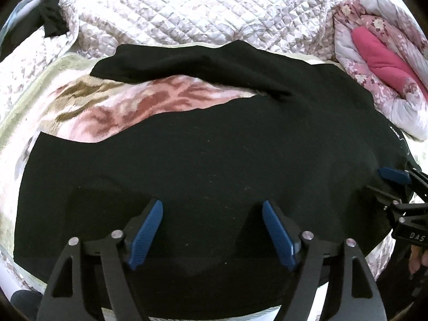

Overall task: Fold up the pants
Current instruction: 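Move both open grippers over the pants edge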

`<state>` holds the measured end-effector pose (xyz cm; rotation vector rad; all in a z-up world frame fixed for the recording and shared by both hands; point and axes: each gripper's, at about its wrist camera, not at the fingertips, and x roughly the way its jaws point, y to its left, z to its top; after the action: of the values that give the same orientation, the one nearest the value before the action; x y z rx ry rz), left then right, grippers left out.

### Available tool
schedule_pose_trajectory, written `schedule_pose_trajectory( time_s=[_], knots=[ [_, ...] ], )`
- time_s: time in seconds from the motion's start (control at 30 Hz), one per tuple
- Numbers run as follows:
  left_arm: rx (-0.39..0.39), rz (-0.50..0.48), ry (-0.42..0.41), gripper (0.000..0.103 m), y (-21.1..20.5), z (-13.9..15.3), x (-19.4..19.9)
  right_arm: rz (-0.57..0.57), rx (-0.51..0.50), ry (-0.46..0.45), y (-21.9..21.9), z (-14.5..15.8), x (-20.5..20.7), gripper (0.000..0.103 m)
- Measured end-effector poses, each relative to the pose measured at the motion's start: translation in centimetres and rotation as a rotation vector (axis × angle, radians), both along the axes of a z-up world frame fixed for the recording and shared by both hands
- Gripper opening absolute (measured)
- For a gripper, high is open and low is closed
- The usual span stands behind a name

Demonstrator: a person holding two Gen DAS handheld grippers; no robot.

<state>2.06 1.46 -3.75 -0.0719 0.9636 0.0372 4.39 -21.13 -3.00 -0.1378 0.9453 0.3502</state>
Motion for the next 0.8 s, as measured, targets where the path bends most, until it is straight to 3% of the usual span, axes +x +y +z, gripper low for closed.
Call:
schedule_pose_trajectory(
  time_s=[0.23, 0.3, 0.53, 0.8],
  knots=[
    [-0.011, 0.017, 0.0, 0.079, 0.5, 0.8, -0.9, -0.048, 0.023, -0.006, -1.9, 0.1, -0.8, 0.067],
    [-0.002, 0.015, -0.001, 0.079, 0.6, 0.6, -1.1, -0.072, 0.033, 0.009, -2.7, -0.5, -0.6, 0.056],
    [0.024, 0.003, -0.005, 0.079, 0.8, 0.9, -1.2, -0.088, 0.076, -0.016, -3.3, 1.2, -0.6, 0.055],
    [0.031, 0.013, -0.004, 0.079, 1.5, 0.8, -0.5, -0.074, 0.056, 0.008, -2.8, 0.2, 0.2, 0.055]
  ],
)
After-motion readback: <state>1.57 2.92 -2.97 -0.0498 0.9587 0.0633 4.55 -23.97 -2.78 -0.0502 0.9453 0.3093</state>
